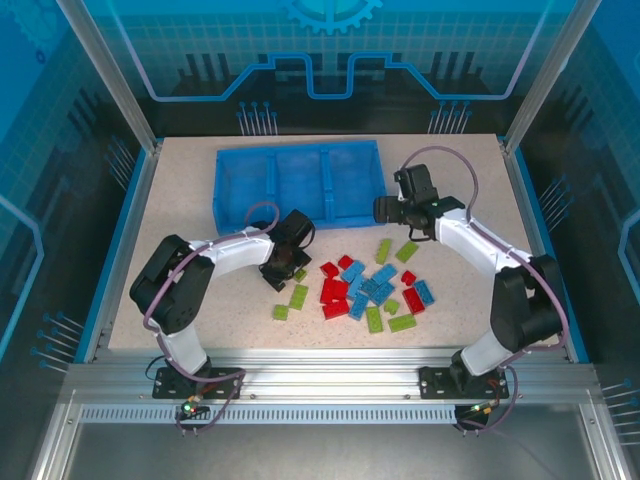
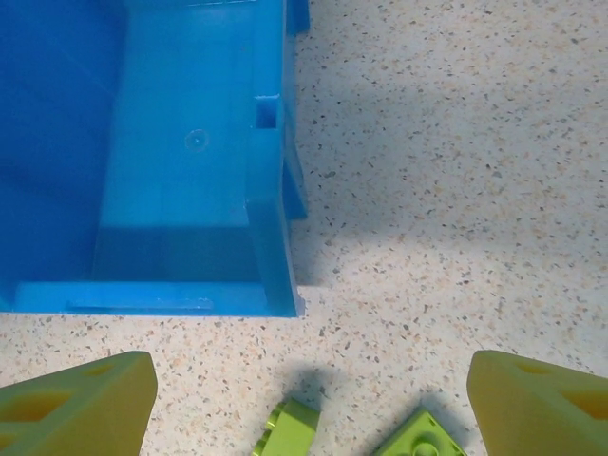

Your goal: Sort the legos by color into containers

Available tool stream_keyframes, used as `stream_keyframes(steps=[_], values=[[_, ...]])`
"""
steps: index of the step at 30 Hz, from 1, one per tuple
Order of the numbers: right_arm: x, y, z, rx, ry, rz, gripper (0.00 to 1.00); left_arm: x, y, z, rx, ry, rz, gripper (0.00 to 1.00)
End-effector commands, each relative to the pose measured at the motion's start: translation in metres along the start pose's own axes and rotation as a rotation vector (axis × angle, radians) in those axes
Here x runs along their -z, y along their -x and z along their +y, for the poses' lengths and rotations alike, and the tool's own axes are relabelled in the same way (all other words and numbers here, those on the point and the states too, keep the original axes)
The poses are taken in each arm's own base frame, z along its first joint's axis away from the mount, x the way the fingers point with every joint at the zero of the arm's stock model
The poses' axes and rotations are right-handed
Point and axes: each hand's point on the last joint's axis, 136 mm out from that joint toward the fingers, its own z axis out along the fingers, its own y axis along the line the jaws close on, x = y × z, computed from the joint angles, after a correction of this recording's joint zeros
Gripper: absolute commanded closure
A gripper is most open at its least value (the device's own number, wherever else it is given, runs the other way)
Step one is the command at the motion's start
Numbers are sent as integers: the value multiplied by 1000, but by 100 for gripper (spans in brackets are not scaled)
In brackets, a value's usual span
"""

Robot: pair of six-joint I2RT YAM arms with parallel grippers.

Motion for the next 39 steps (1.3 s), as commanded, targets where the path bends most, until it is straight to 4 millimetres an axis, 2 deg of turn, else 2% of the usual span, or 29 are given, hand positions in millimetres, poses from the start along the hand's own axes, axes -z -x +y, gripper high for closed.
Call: stream_keyframes(steps=[1, 5, 8, 12, 15, 20, 25, 28, 34, 39], values=[[14, -5, -13, 4, -38, -12, 13, -13, 4, -11, 12, -15, -27, 34], [25, -15, -15, 22, -22, -14, 13, -15, 7, -14, 14, -25, -38, 43], [33, -24, -18, 32, -20, -13, 13, -15, 10, -16, 11, -33, -42, 54], [35, -46, -26, 35, -50, 42, 11, -10, 17, -22, -2, -68, -60, 63], [33, -66, -35, 10, -100, 134, 12, 7, 25, -30, -17, -119, -90, 63], [35, -79, -33, -94, -55, 134, 14, 62, 38, -37, -68, -213, -172, 61], [37, -83, -22, -169, 19, 149, 16, 120, 70, -27, -146, -262, -326, 58], [35, -87, -13, -162, 43, 175, 18, 134, 96, -23, -177, -282, -337, 57], [30, -87, -6, -163, 33, 201, 20, 147, 163, -19, -268, -239, -393, 57], [20, -88, 2, -165, 19, 242, 22, 127, 189, -30, -312, -204, -335, 57]])
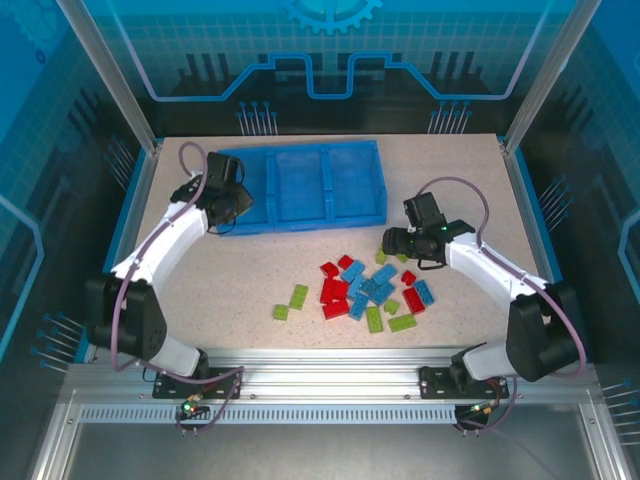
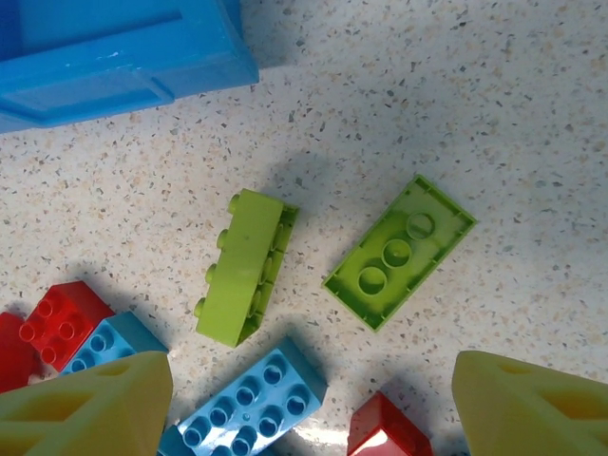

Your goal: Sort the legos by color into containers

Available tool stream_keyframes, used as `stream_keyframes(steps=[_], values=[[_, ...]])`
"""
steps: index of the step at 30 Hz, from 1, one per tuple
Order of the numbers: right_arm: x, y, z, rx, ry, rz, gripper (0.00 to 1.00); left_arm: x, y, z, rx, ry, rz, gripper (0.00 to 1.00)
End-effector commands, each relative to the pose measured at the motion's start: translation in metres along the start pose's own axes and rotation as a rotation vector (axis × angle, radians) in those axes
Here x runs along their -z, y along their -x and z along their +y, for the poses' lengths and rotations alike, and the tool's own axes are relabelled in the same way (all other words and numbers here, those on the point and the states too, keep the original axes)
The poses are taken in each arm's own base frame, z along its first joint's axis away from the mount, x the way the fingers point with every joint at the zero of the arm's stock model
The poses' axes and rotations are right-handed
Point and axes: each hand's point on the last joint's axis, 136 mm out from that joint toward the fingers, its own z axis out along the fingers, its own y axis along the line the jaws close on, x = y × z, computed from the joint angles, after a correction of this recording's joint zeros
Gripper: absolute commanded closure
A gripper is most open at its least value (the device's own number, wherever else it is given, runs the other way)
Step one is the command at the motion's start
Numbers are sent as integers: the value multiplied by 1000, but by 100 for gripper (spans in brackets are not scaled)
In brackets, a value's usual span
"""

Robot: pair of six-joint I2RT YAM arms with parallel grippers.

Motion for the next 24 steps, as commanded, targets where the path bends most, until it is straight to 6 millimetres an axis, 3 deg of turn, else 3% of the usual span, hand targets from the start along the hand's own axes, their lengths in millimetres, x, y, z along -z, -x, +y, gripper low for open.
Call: stream_keyframes(steps=[1, 7, 10, 16, 20, 24], values=[[-1, 3, 14, -19, 11, 31, 23, -20, -3, -2, -114, 1, 85, 57], [-21, -2, 30, -40, -14, 123, 25, -50, 5, 0, -154, 59, 99, 54], [-30, -5, 32, -29, -66, 154, 27, -55, 6, 3, -154, 80, 107, 50], [-47, -13, 33, -35, -109, 211, 38, -33, 4, -1, -108, 11, 81, 38], [-57, -18, 32, -27, -135, 241, 42, -11, 0, 8, -89, -9, 53, 23], [-66, -21, 31, -20, -158, 264, 51, 5, -11, 20, -92, -21, 42, 15]])
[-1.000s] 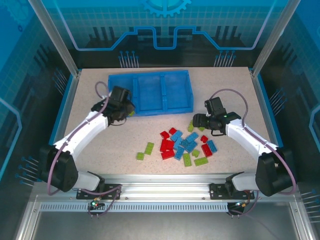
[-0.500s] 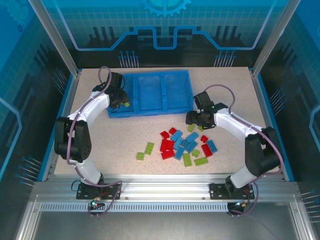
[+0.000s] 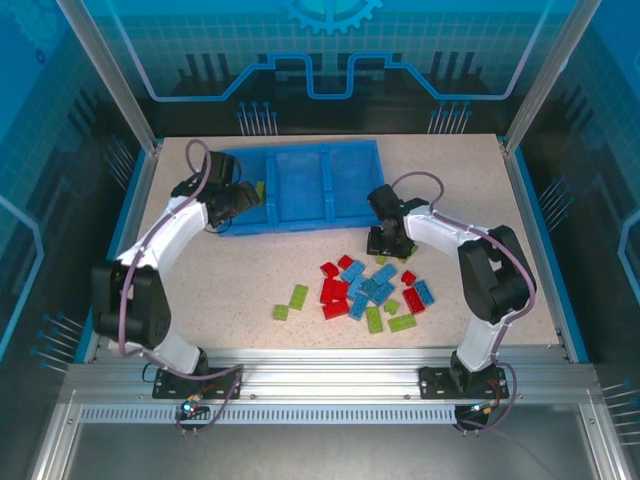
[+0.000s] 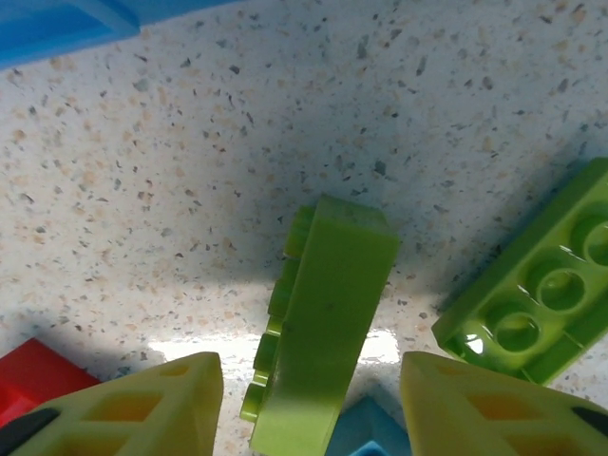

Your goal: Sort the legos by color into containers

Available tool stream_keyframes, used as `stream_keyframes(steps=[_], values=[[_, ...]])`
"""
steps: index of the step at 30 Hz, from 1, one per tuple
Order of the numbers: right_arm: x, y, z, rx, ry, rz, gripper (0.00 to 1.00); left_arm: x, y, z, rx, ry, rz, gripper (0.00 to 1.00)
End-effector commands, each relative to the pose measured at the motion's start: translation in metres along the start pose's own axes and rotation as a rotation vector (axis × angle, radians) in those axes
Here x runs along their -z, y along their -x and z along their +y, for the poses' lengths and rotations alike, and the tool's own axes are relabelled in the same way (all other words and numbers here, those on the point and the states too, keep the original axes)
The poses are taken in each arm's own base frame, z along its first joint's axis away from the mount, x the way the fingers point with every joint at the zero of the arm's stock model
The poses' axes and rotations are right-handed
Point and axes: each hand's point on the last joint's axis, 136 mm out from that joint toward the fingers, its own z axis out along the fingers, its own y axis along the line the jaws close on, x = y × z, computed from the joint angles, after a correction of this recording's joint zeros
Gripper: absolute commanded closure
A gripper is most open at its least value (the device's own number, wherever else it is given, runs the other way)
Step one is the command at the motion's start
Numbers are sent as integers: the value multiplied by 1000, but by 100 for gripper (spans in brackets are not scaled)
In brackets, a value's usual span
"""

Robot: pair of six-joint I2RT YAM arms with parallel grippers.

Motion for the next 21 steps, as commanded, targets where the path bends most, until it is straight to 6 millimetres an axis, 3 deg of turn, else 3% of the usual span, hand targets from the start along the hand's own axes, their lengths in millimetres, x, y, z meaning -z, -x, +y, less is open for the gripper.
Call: stream_keyframes(steps=[1, 6, 11, 17, 21], values=[[-6, -4, 0, 8, -44, 30, 53, 14, -10, 11, 14, -7, -5, 15], [-11, -5, -3, 4, -61, 35, 66, 23, -27, 29, 24, 9, -3, 13], [-4, -2, -1, -2, -56, 1, 82, 24, -37, 36, 33, 7, 8, 12], [26, 7, 10, 30, -36, -98, 88, 23, -42, 39, 34, 8, 15, 12], [52, 15, 28, 64, 26, -173, 89, 23, -42, 41, 35, 15, 6, 11]])
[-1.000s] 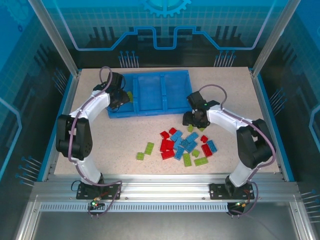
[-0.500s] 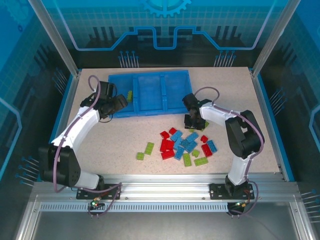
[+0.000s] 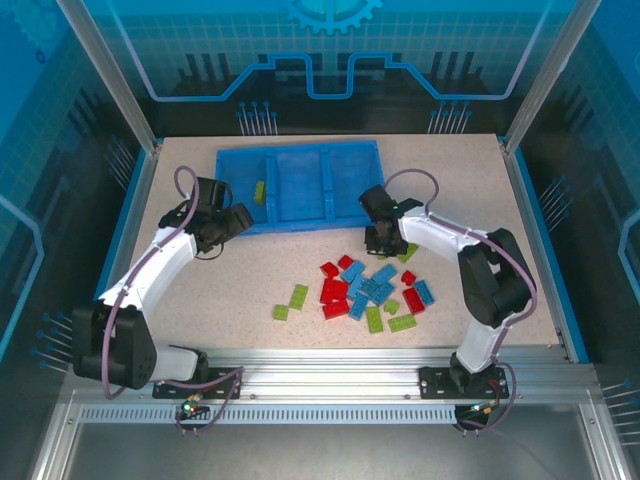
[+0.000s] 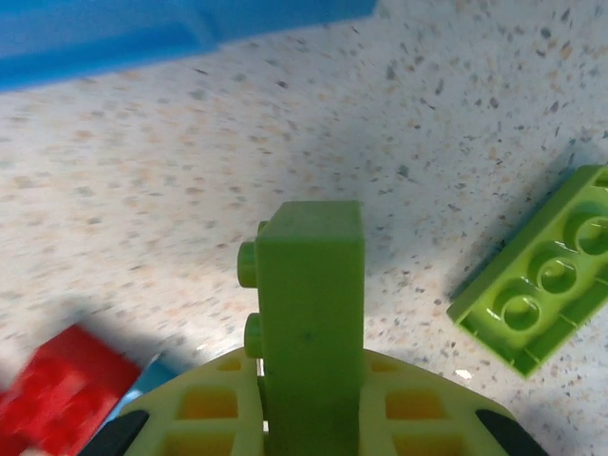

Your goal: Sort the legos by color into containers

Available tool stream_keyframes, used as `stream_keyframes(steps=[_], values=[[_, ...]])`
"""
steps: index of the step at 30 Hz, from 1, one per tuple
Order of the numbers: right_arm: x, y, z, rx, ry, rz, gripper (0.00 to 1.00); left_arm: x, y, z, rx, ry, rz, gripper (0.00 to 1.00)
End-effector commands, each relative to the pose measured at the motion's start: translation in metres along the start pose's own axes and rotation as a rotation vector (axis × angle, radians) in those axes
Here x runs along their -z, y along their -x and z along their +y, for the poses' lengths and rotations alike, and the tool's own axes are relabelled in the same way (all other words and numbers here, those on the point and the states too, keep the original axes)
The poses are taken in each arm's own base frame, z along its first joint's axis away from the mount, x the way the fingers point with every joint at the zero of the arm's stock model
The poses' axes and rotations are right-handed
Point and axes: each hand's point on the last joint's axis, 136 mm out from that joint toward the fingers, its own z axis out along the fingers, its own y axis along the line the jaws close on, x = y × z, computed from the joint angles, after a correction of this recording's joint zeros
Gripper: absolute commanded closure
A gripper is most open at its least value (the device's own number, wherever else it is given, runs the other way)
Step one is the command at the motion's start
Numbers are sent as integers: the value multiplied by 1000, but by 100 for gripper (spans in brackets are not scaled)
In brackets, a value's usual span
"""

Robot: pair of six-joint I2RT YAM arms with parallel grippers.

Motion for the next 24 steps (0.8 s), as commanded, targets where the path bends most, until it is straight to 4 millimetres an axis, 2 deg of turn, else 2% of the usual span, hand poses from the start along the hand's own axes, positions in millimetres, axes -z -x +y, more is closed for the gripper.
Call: stream_keyframes(steps=[1, 4, 8, 10, 12, 16, 18, 22, 24], values=[[36, 19, 20, 34, 72, -113, 89, 4, -2, 7, 16, 6, -9, 11], [66, 33, 56, 92, 222, -192, 89, 4, -5, 7, 22, -1, -4, 9], [105, 45, 130, 204, 499, -237, 87, 1, -11, 8, 48, -17, 4, 8], [119, 49, 167, 256, 583, -229, 88, 0, -14, 14, 75, 0, 3, 7], [122, 52, 199, 304, 626, -211, 87, 0, -17, 18, 99, 8, 6, 6], [119, 60, 257, 324, 714, -147, 88, -1, -31, 29, 122, 28, 33, 5], [111, 65, 278, 318, 739, -120, 88, 0, -38, 35, 121, 38, 45, 4], [95, 72, 311, 297, 773, -72, 88, 5, -45, 47, 113, 72, 48, 3], [79, 75, 321, 274, 768, -49, 88, 6, -49, 49, 118, 67, 56, 3]])
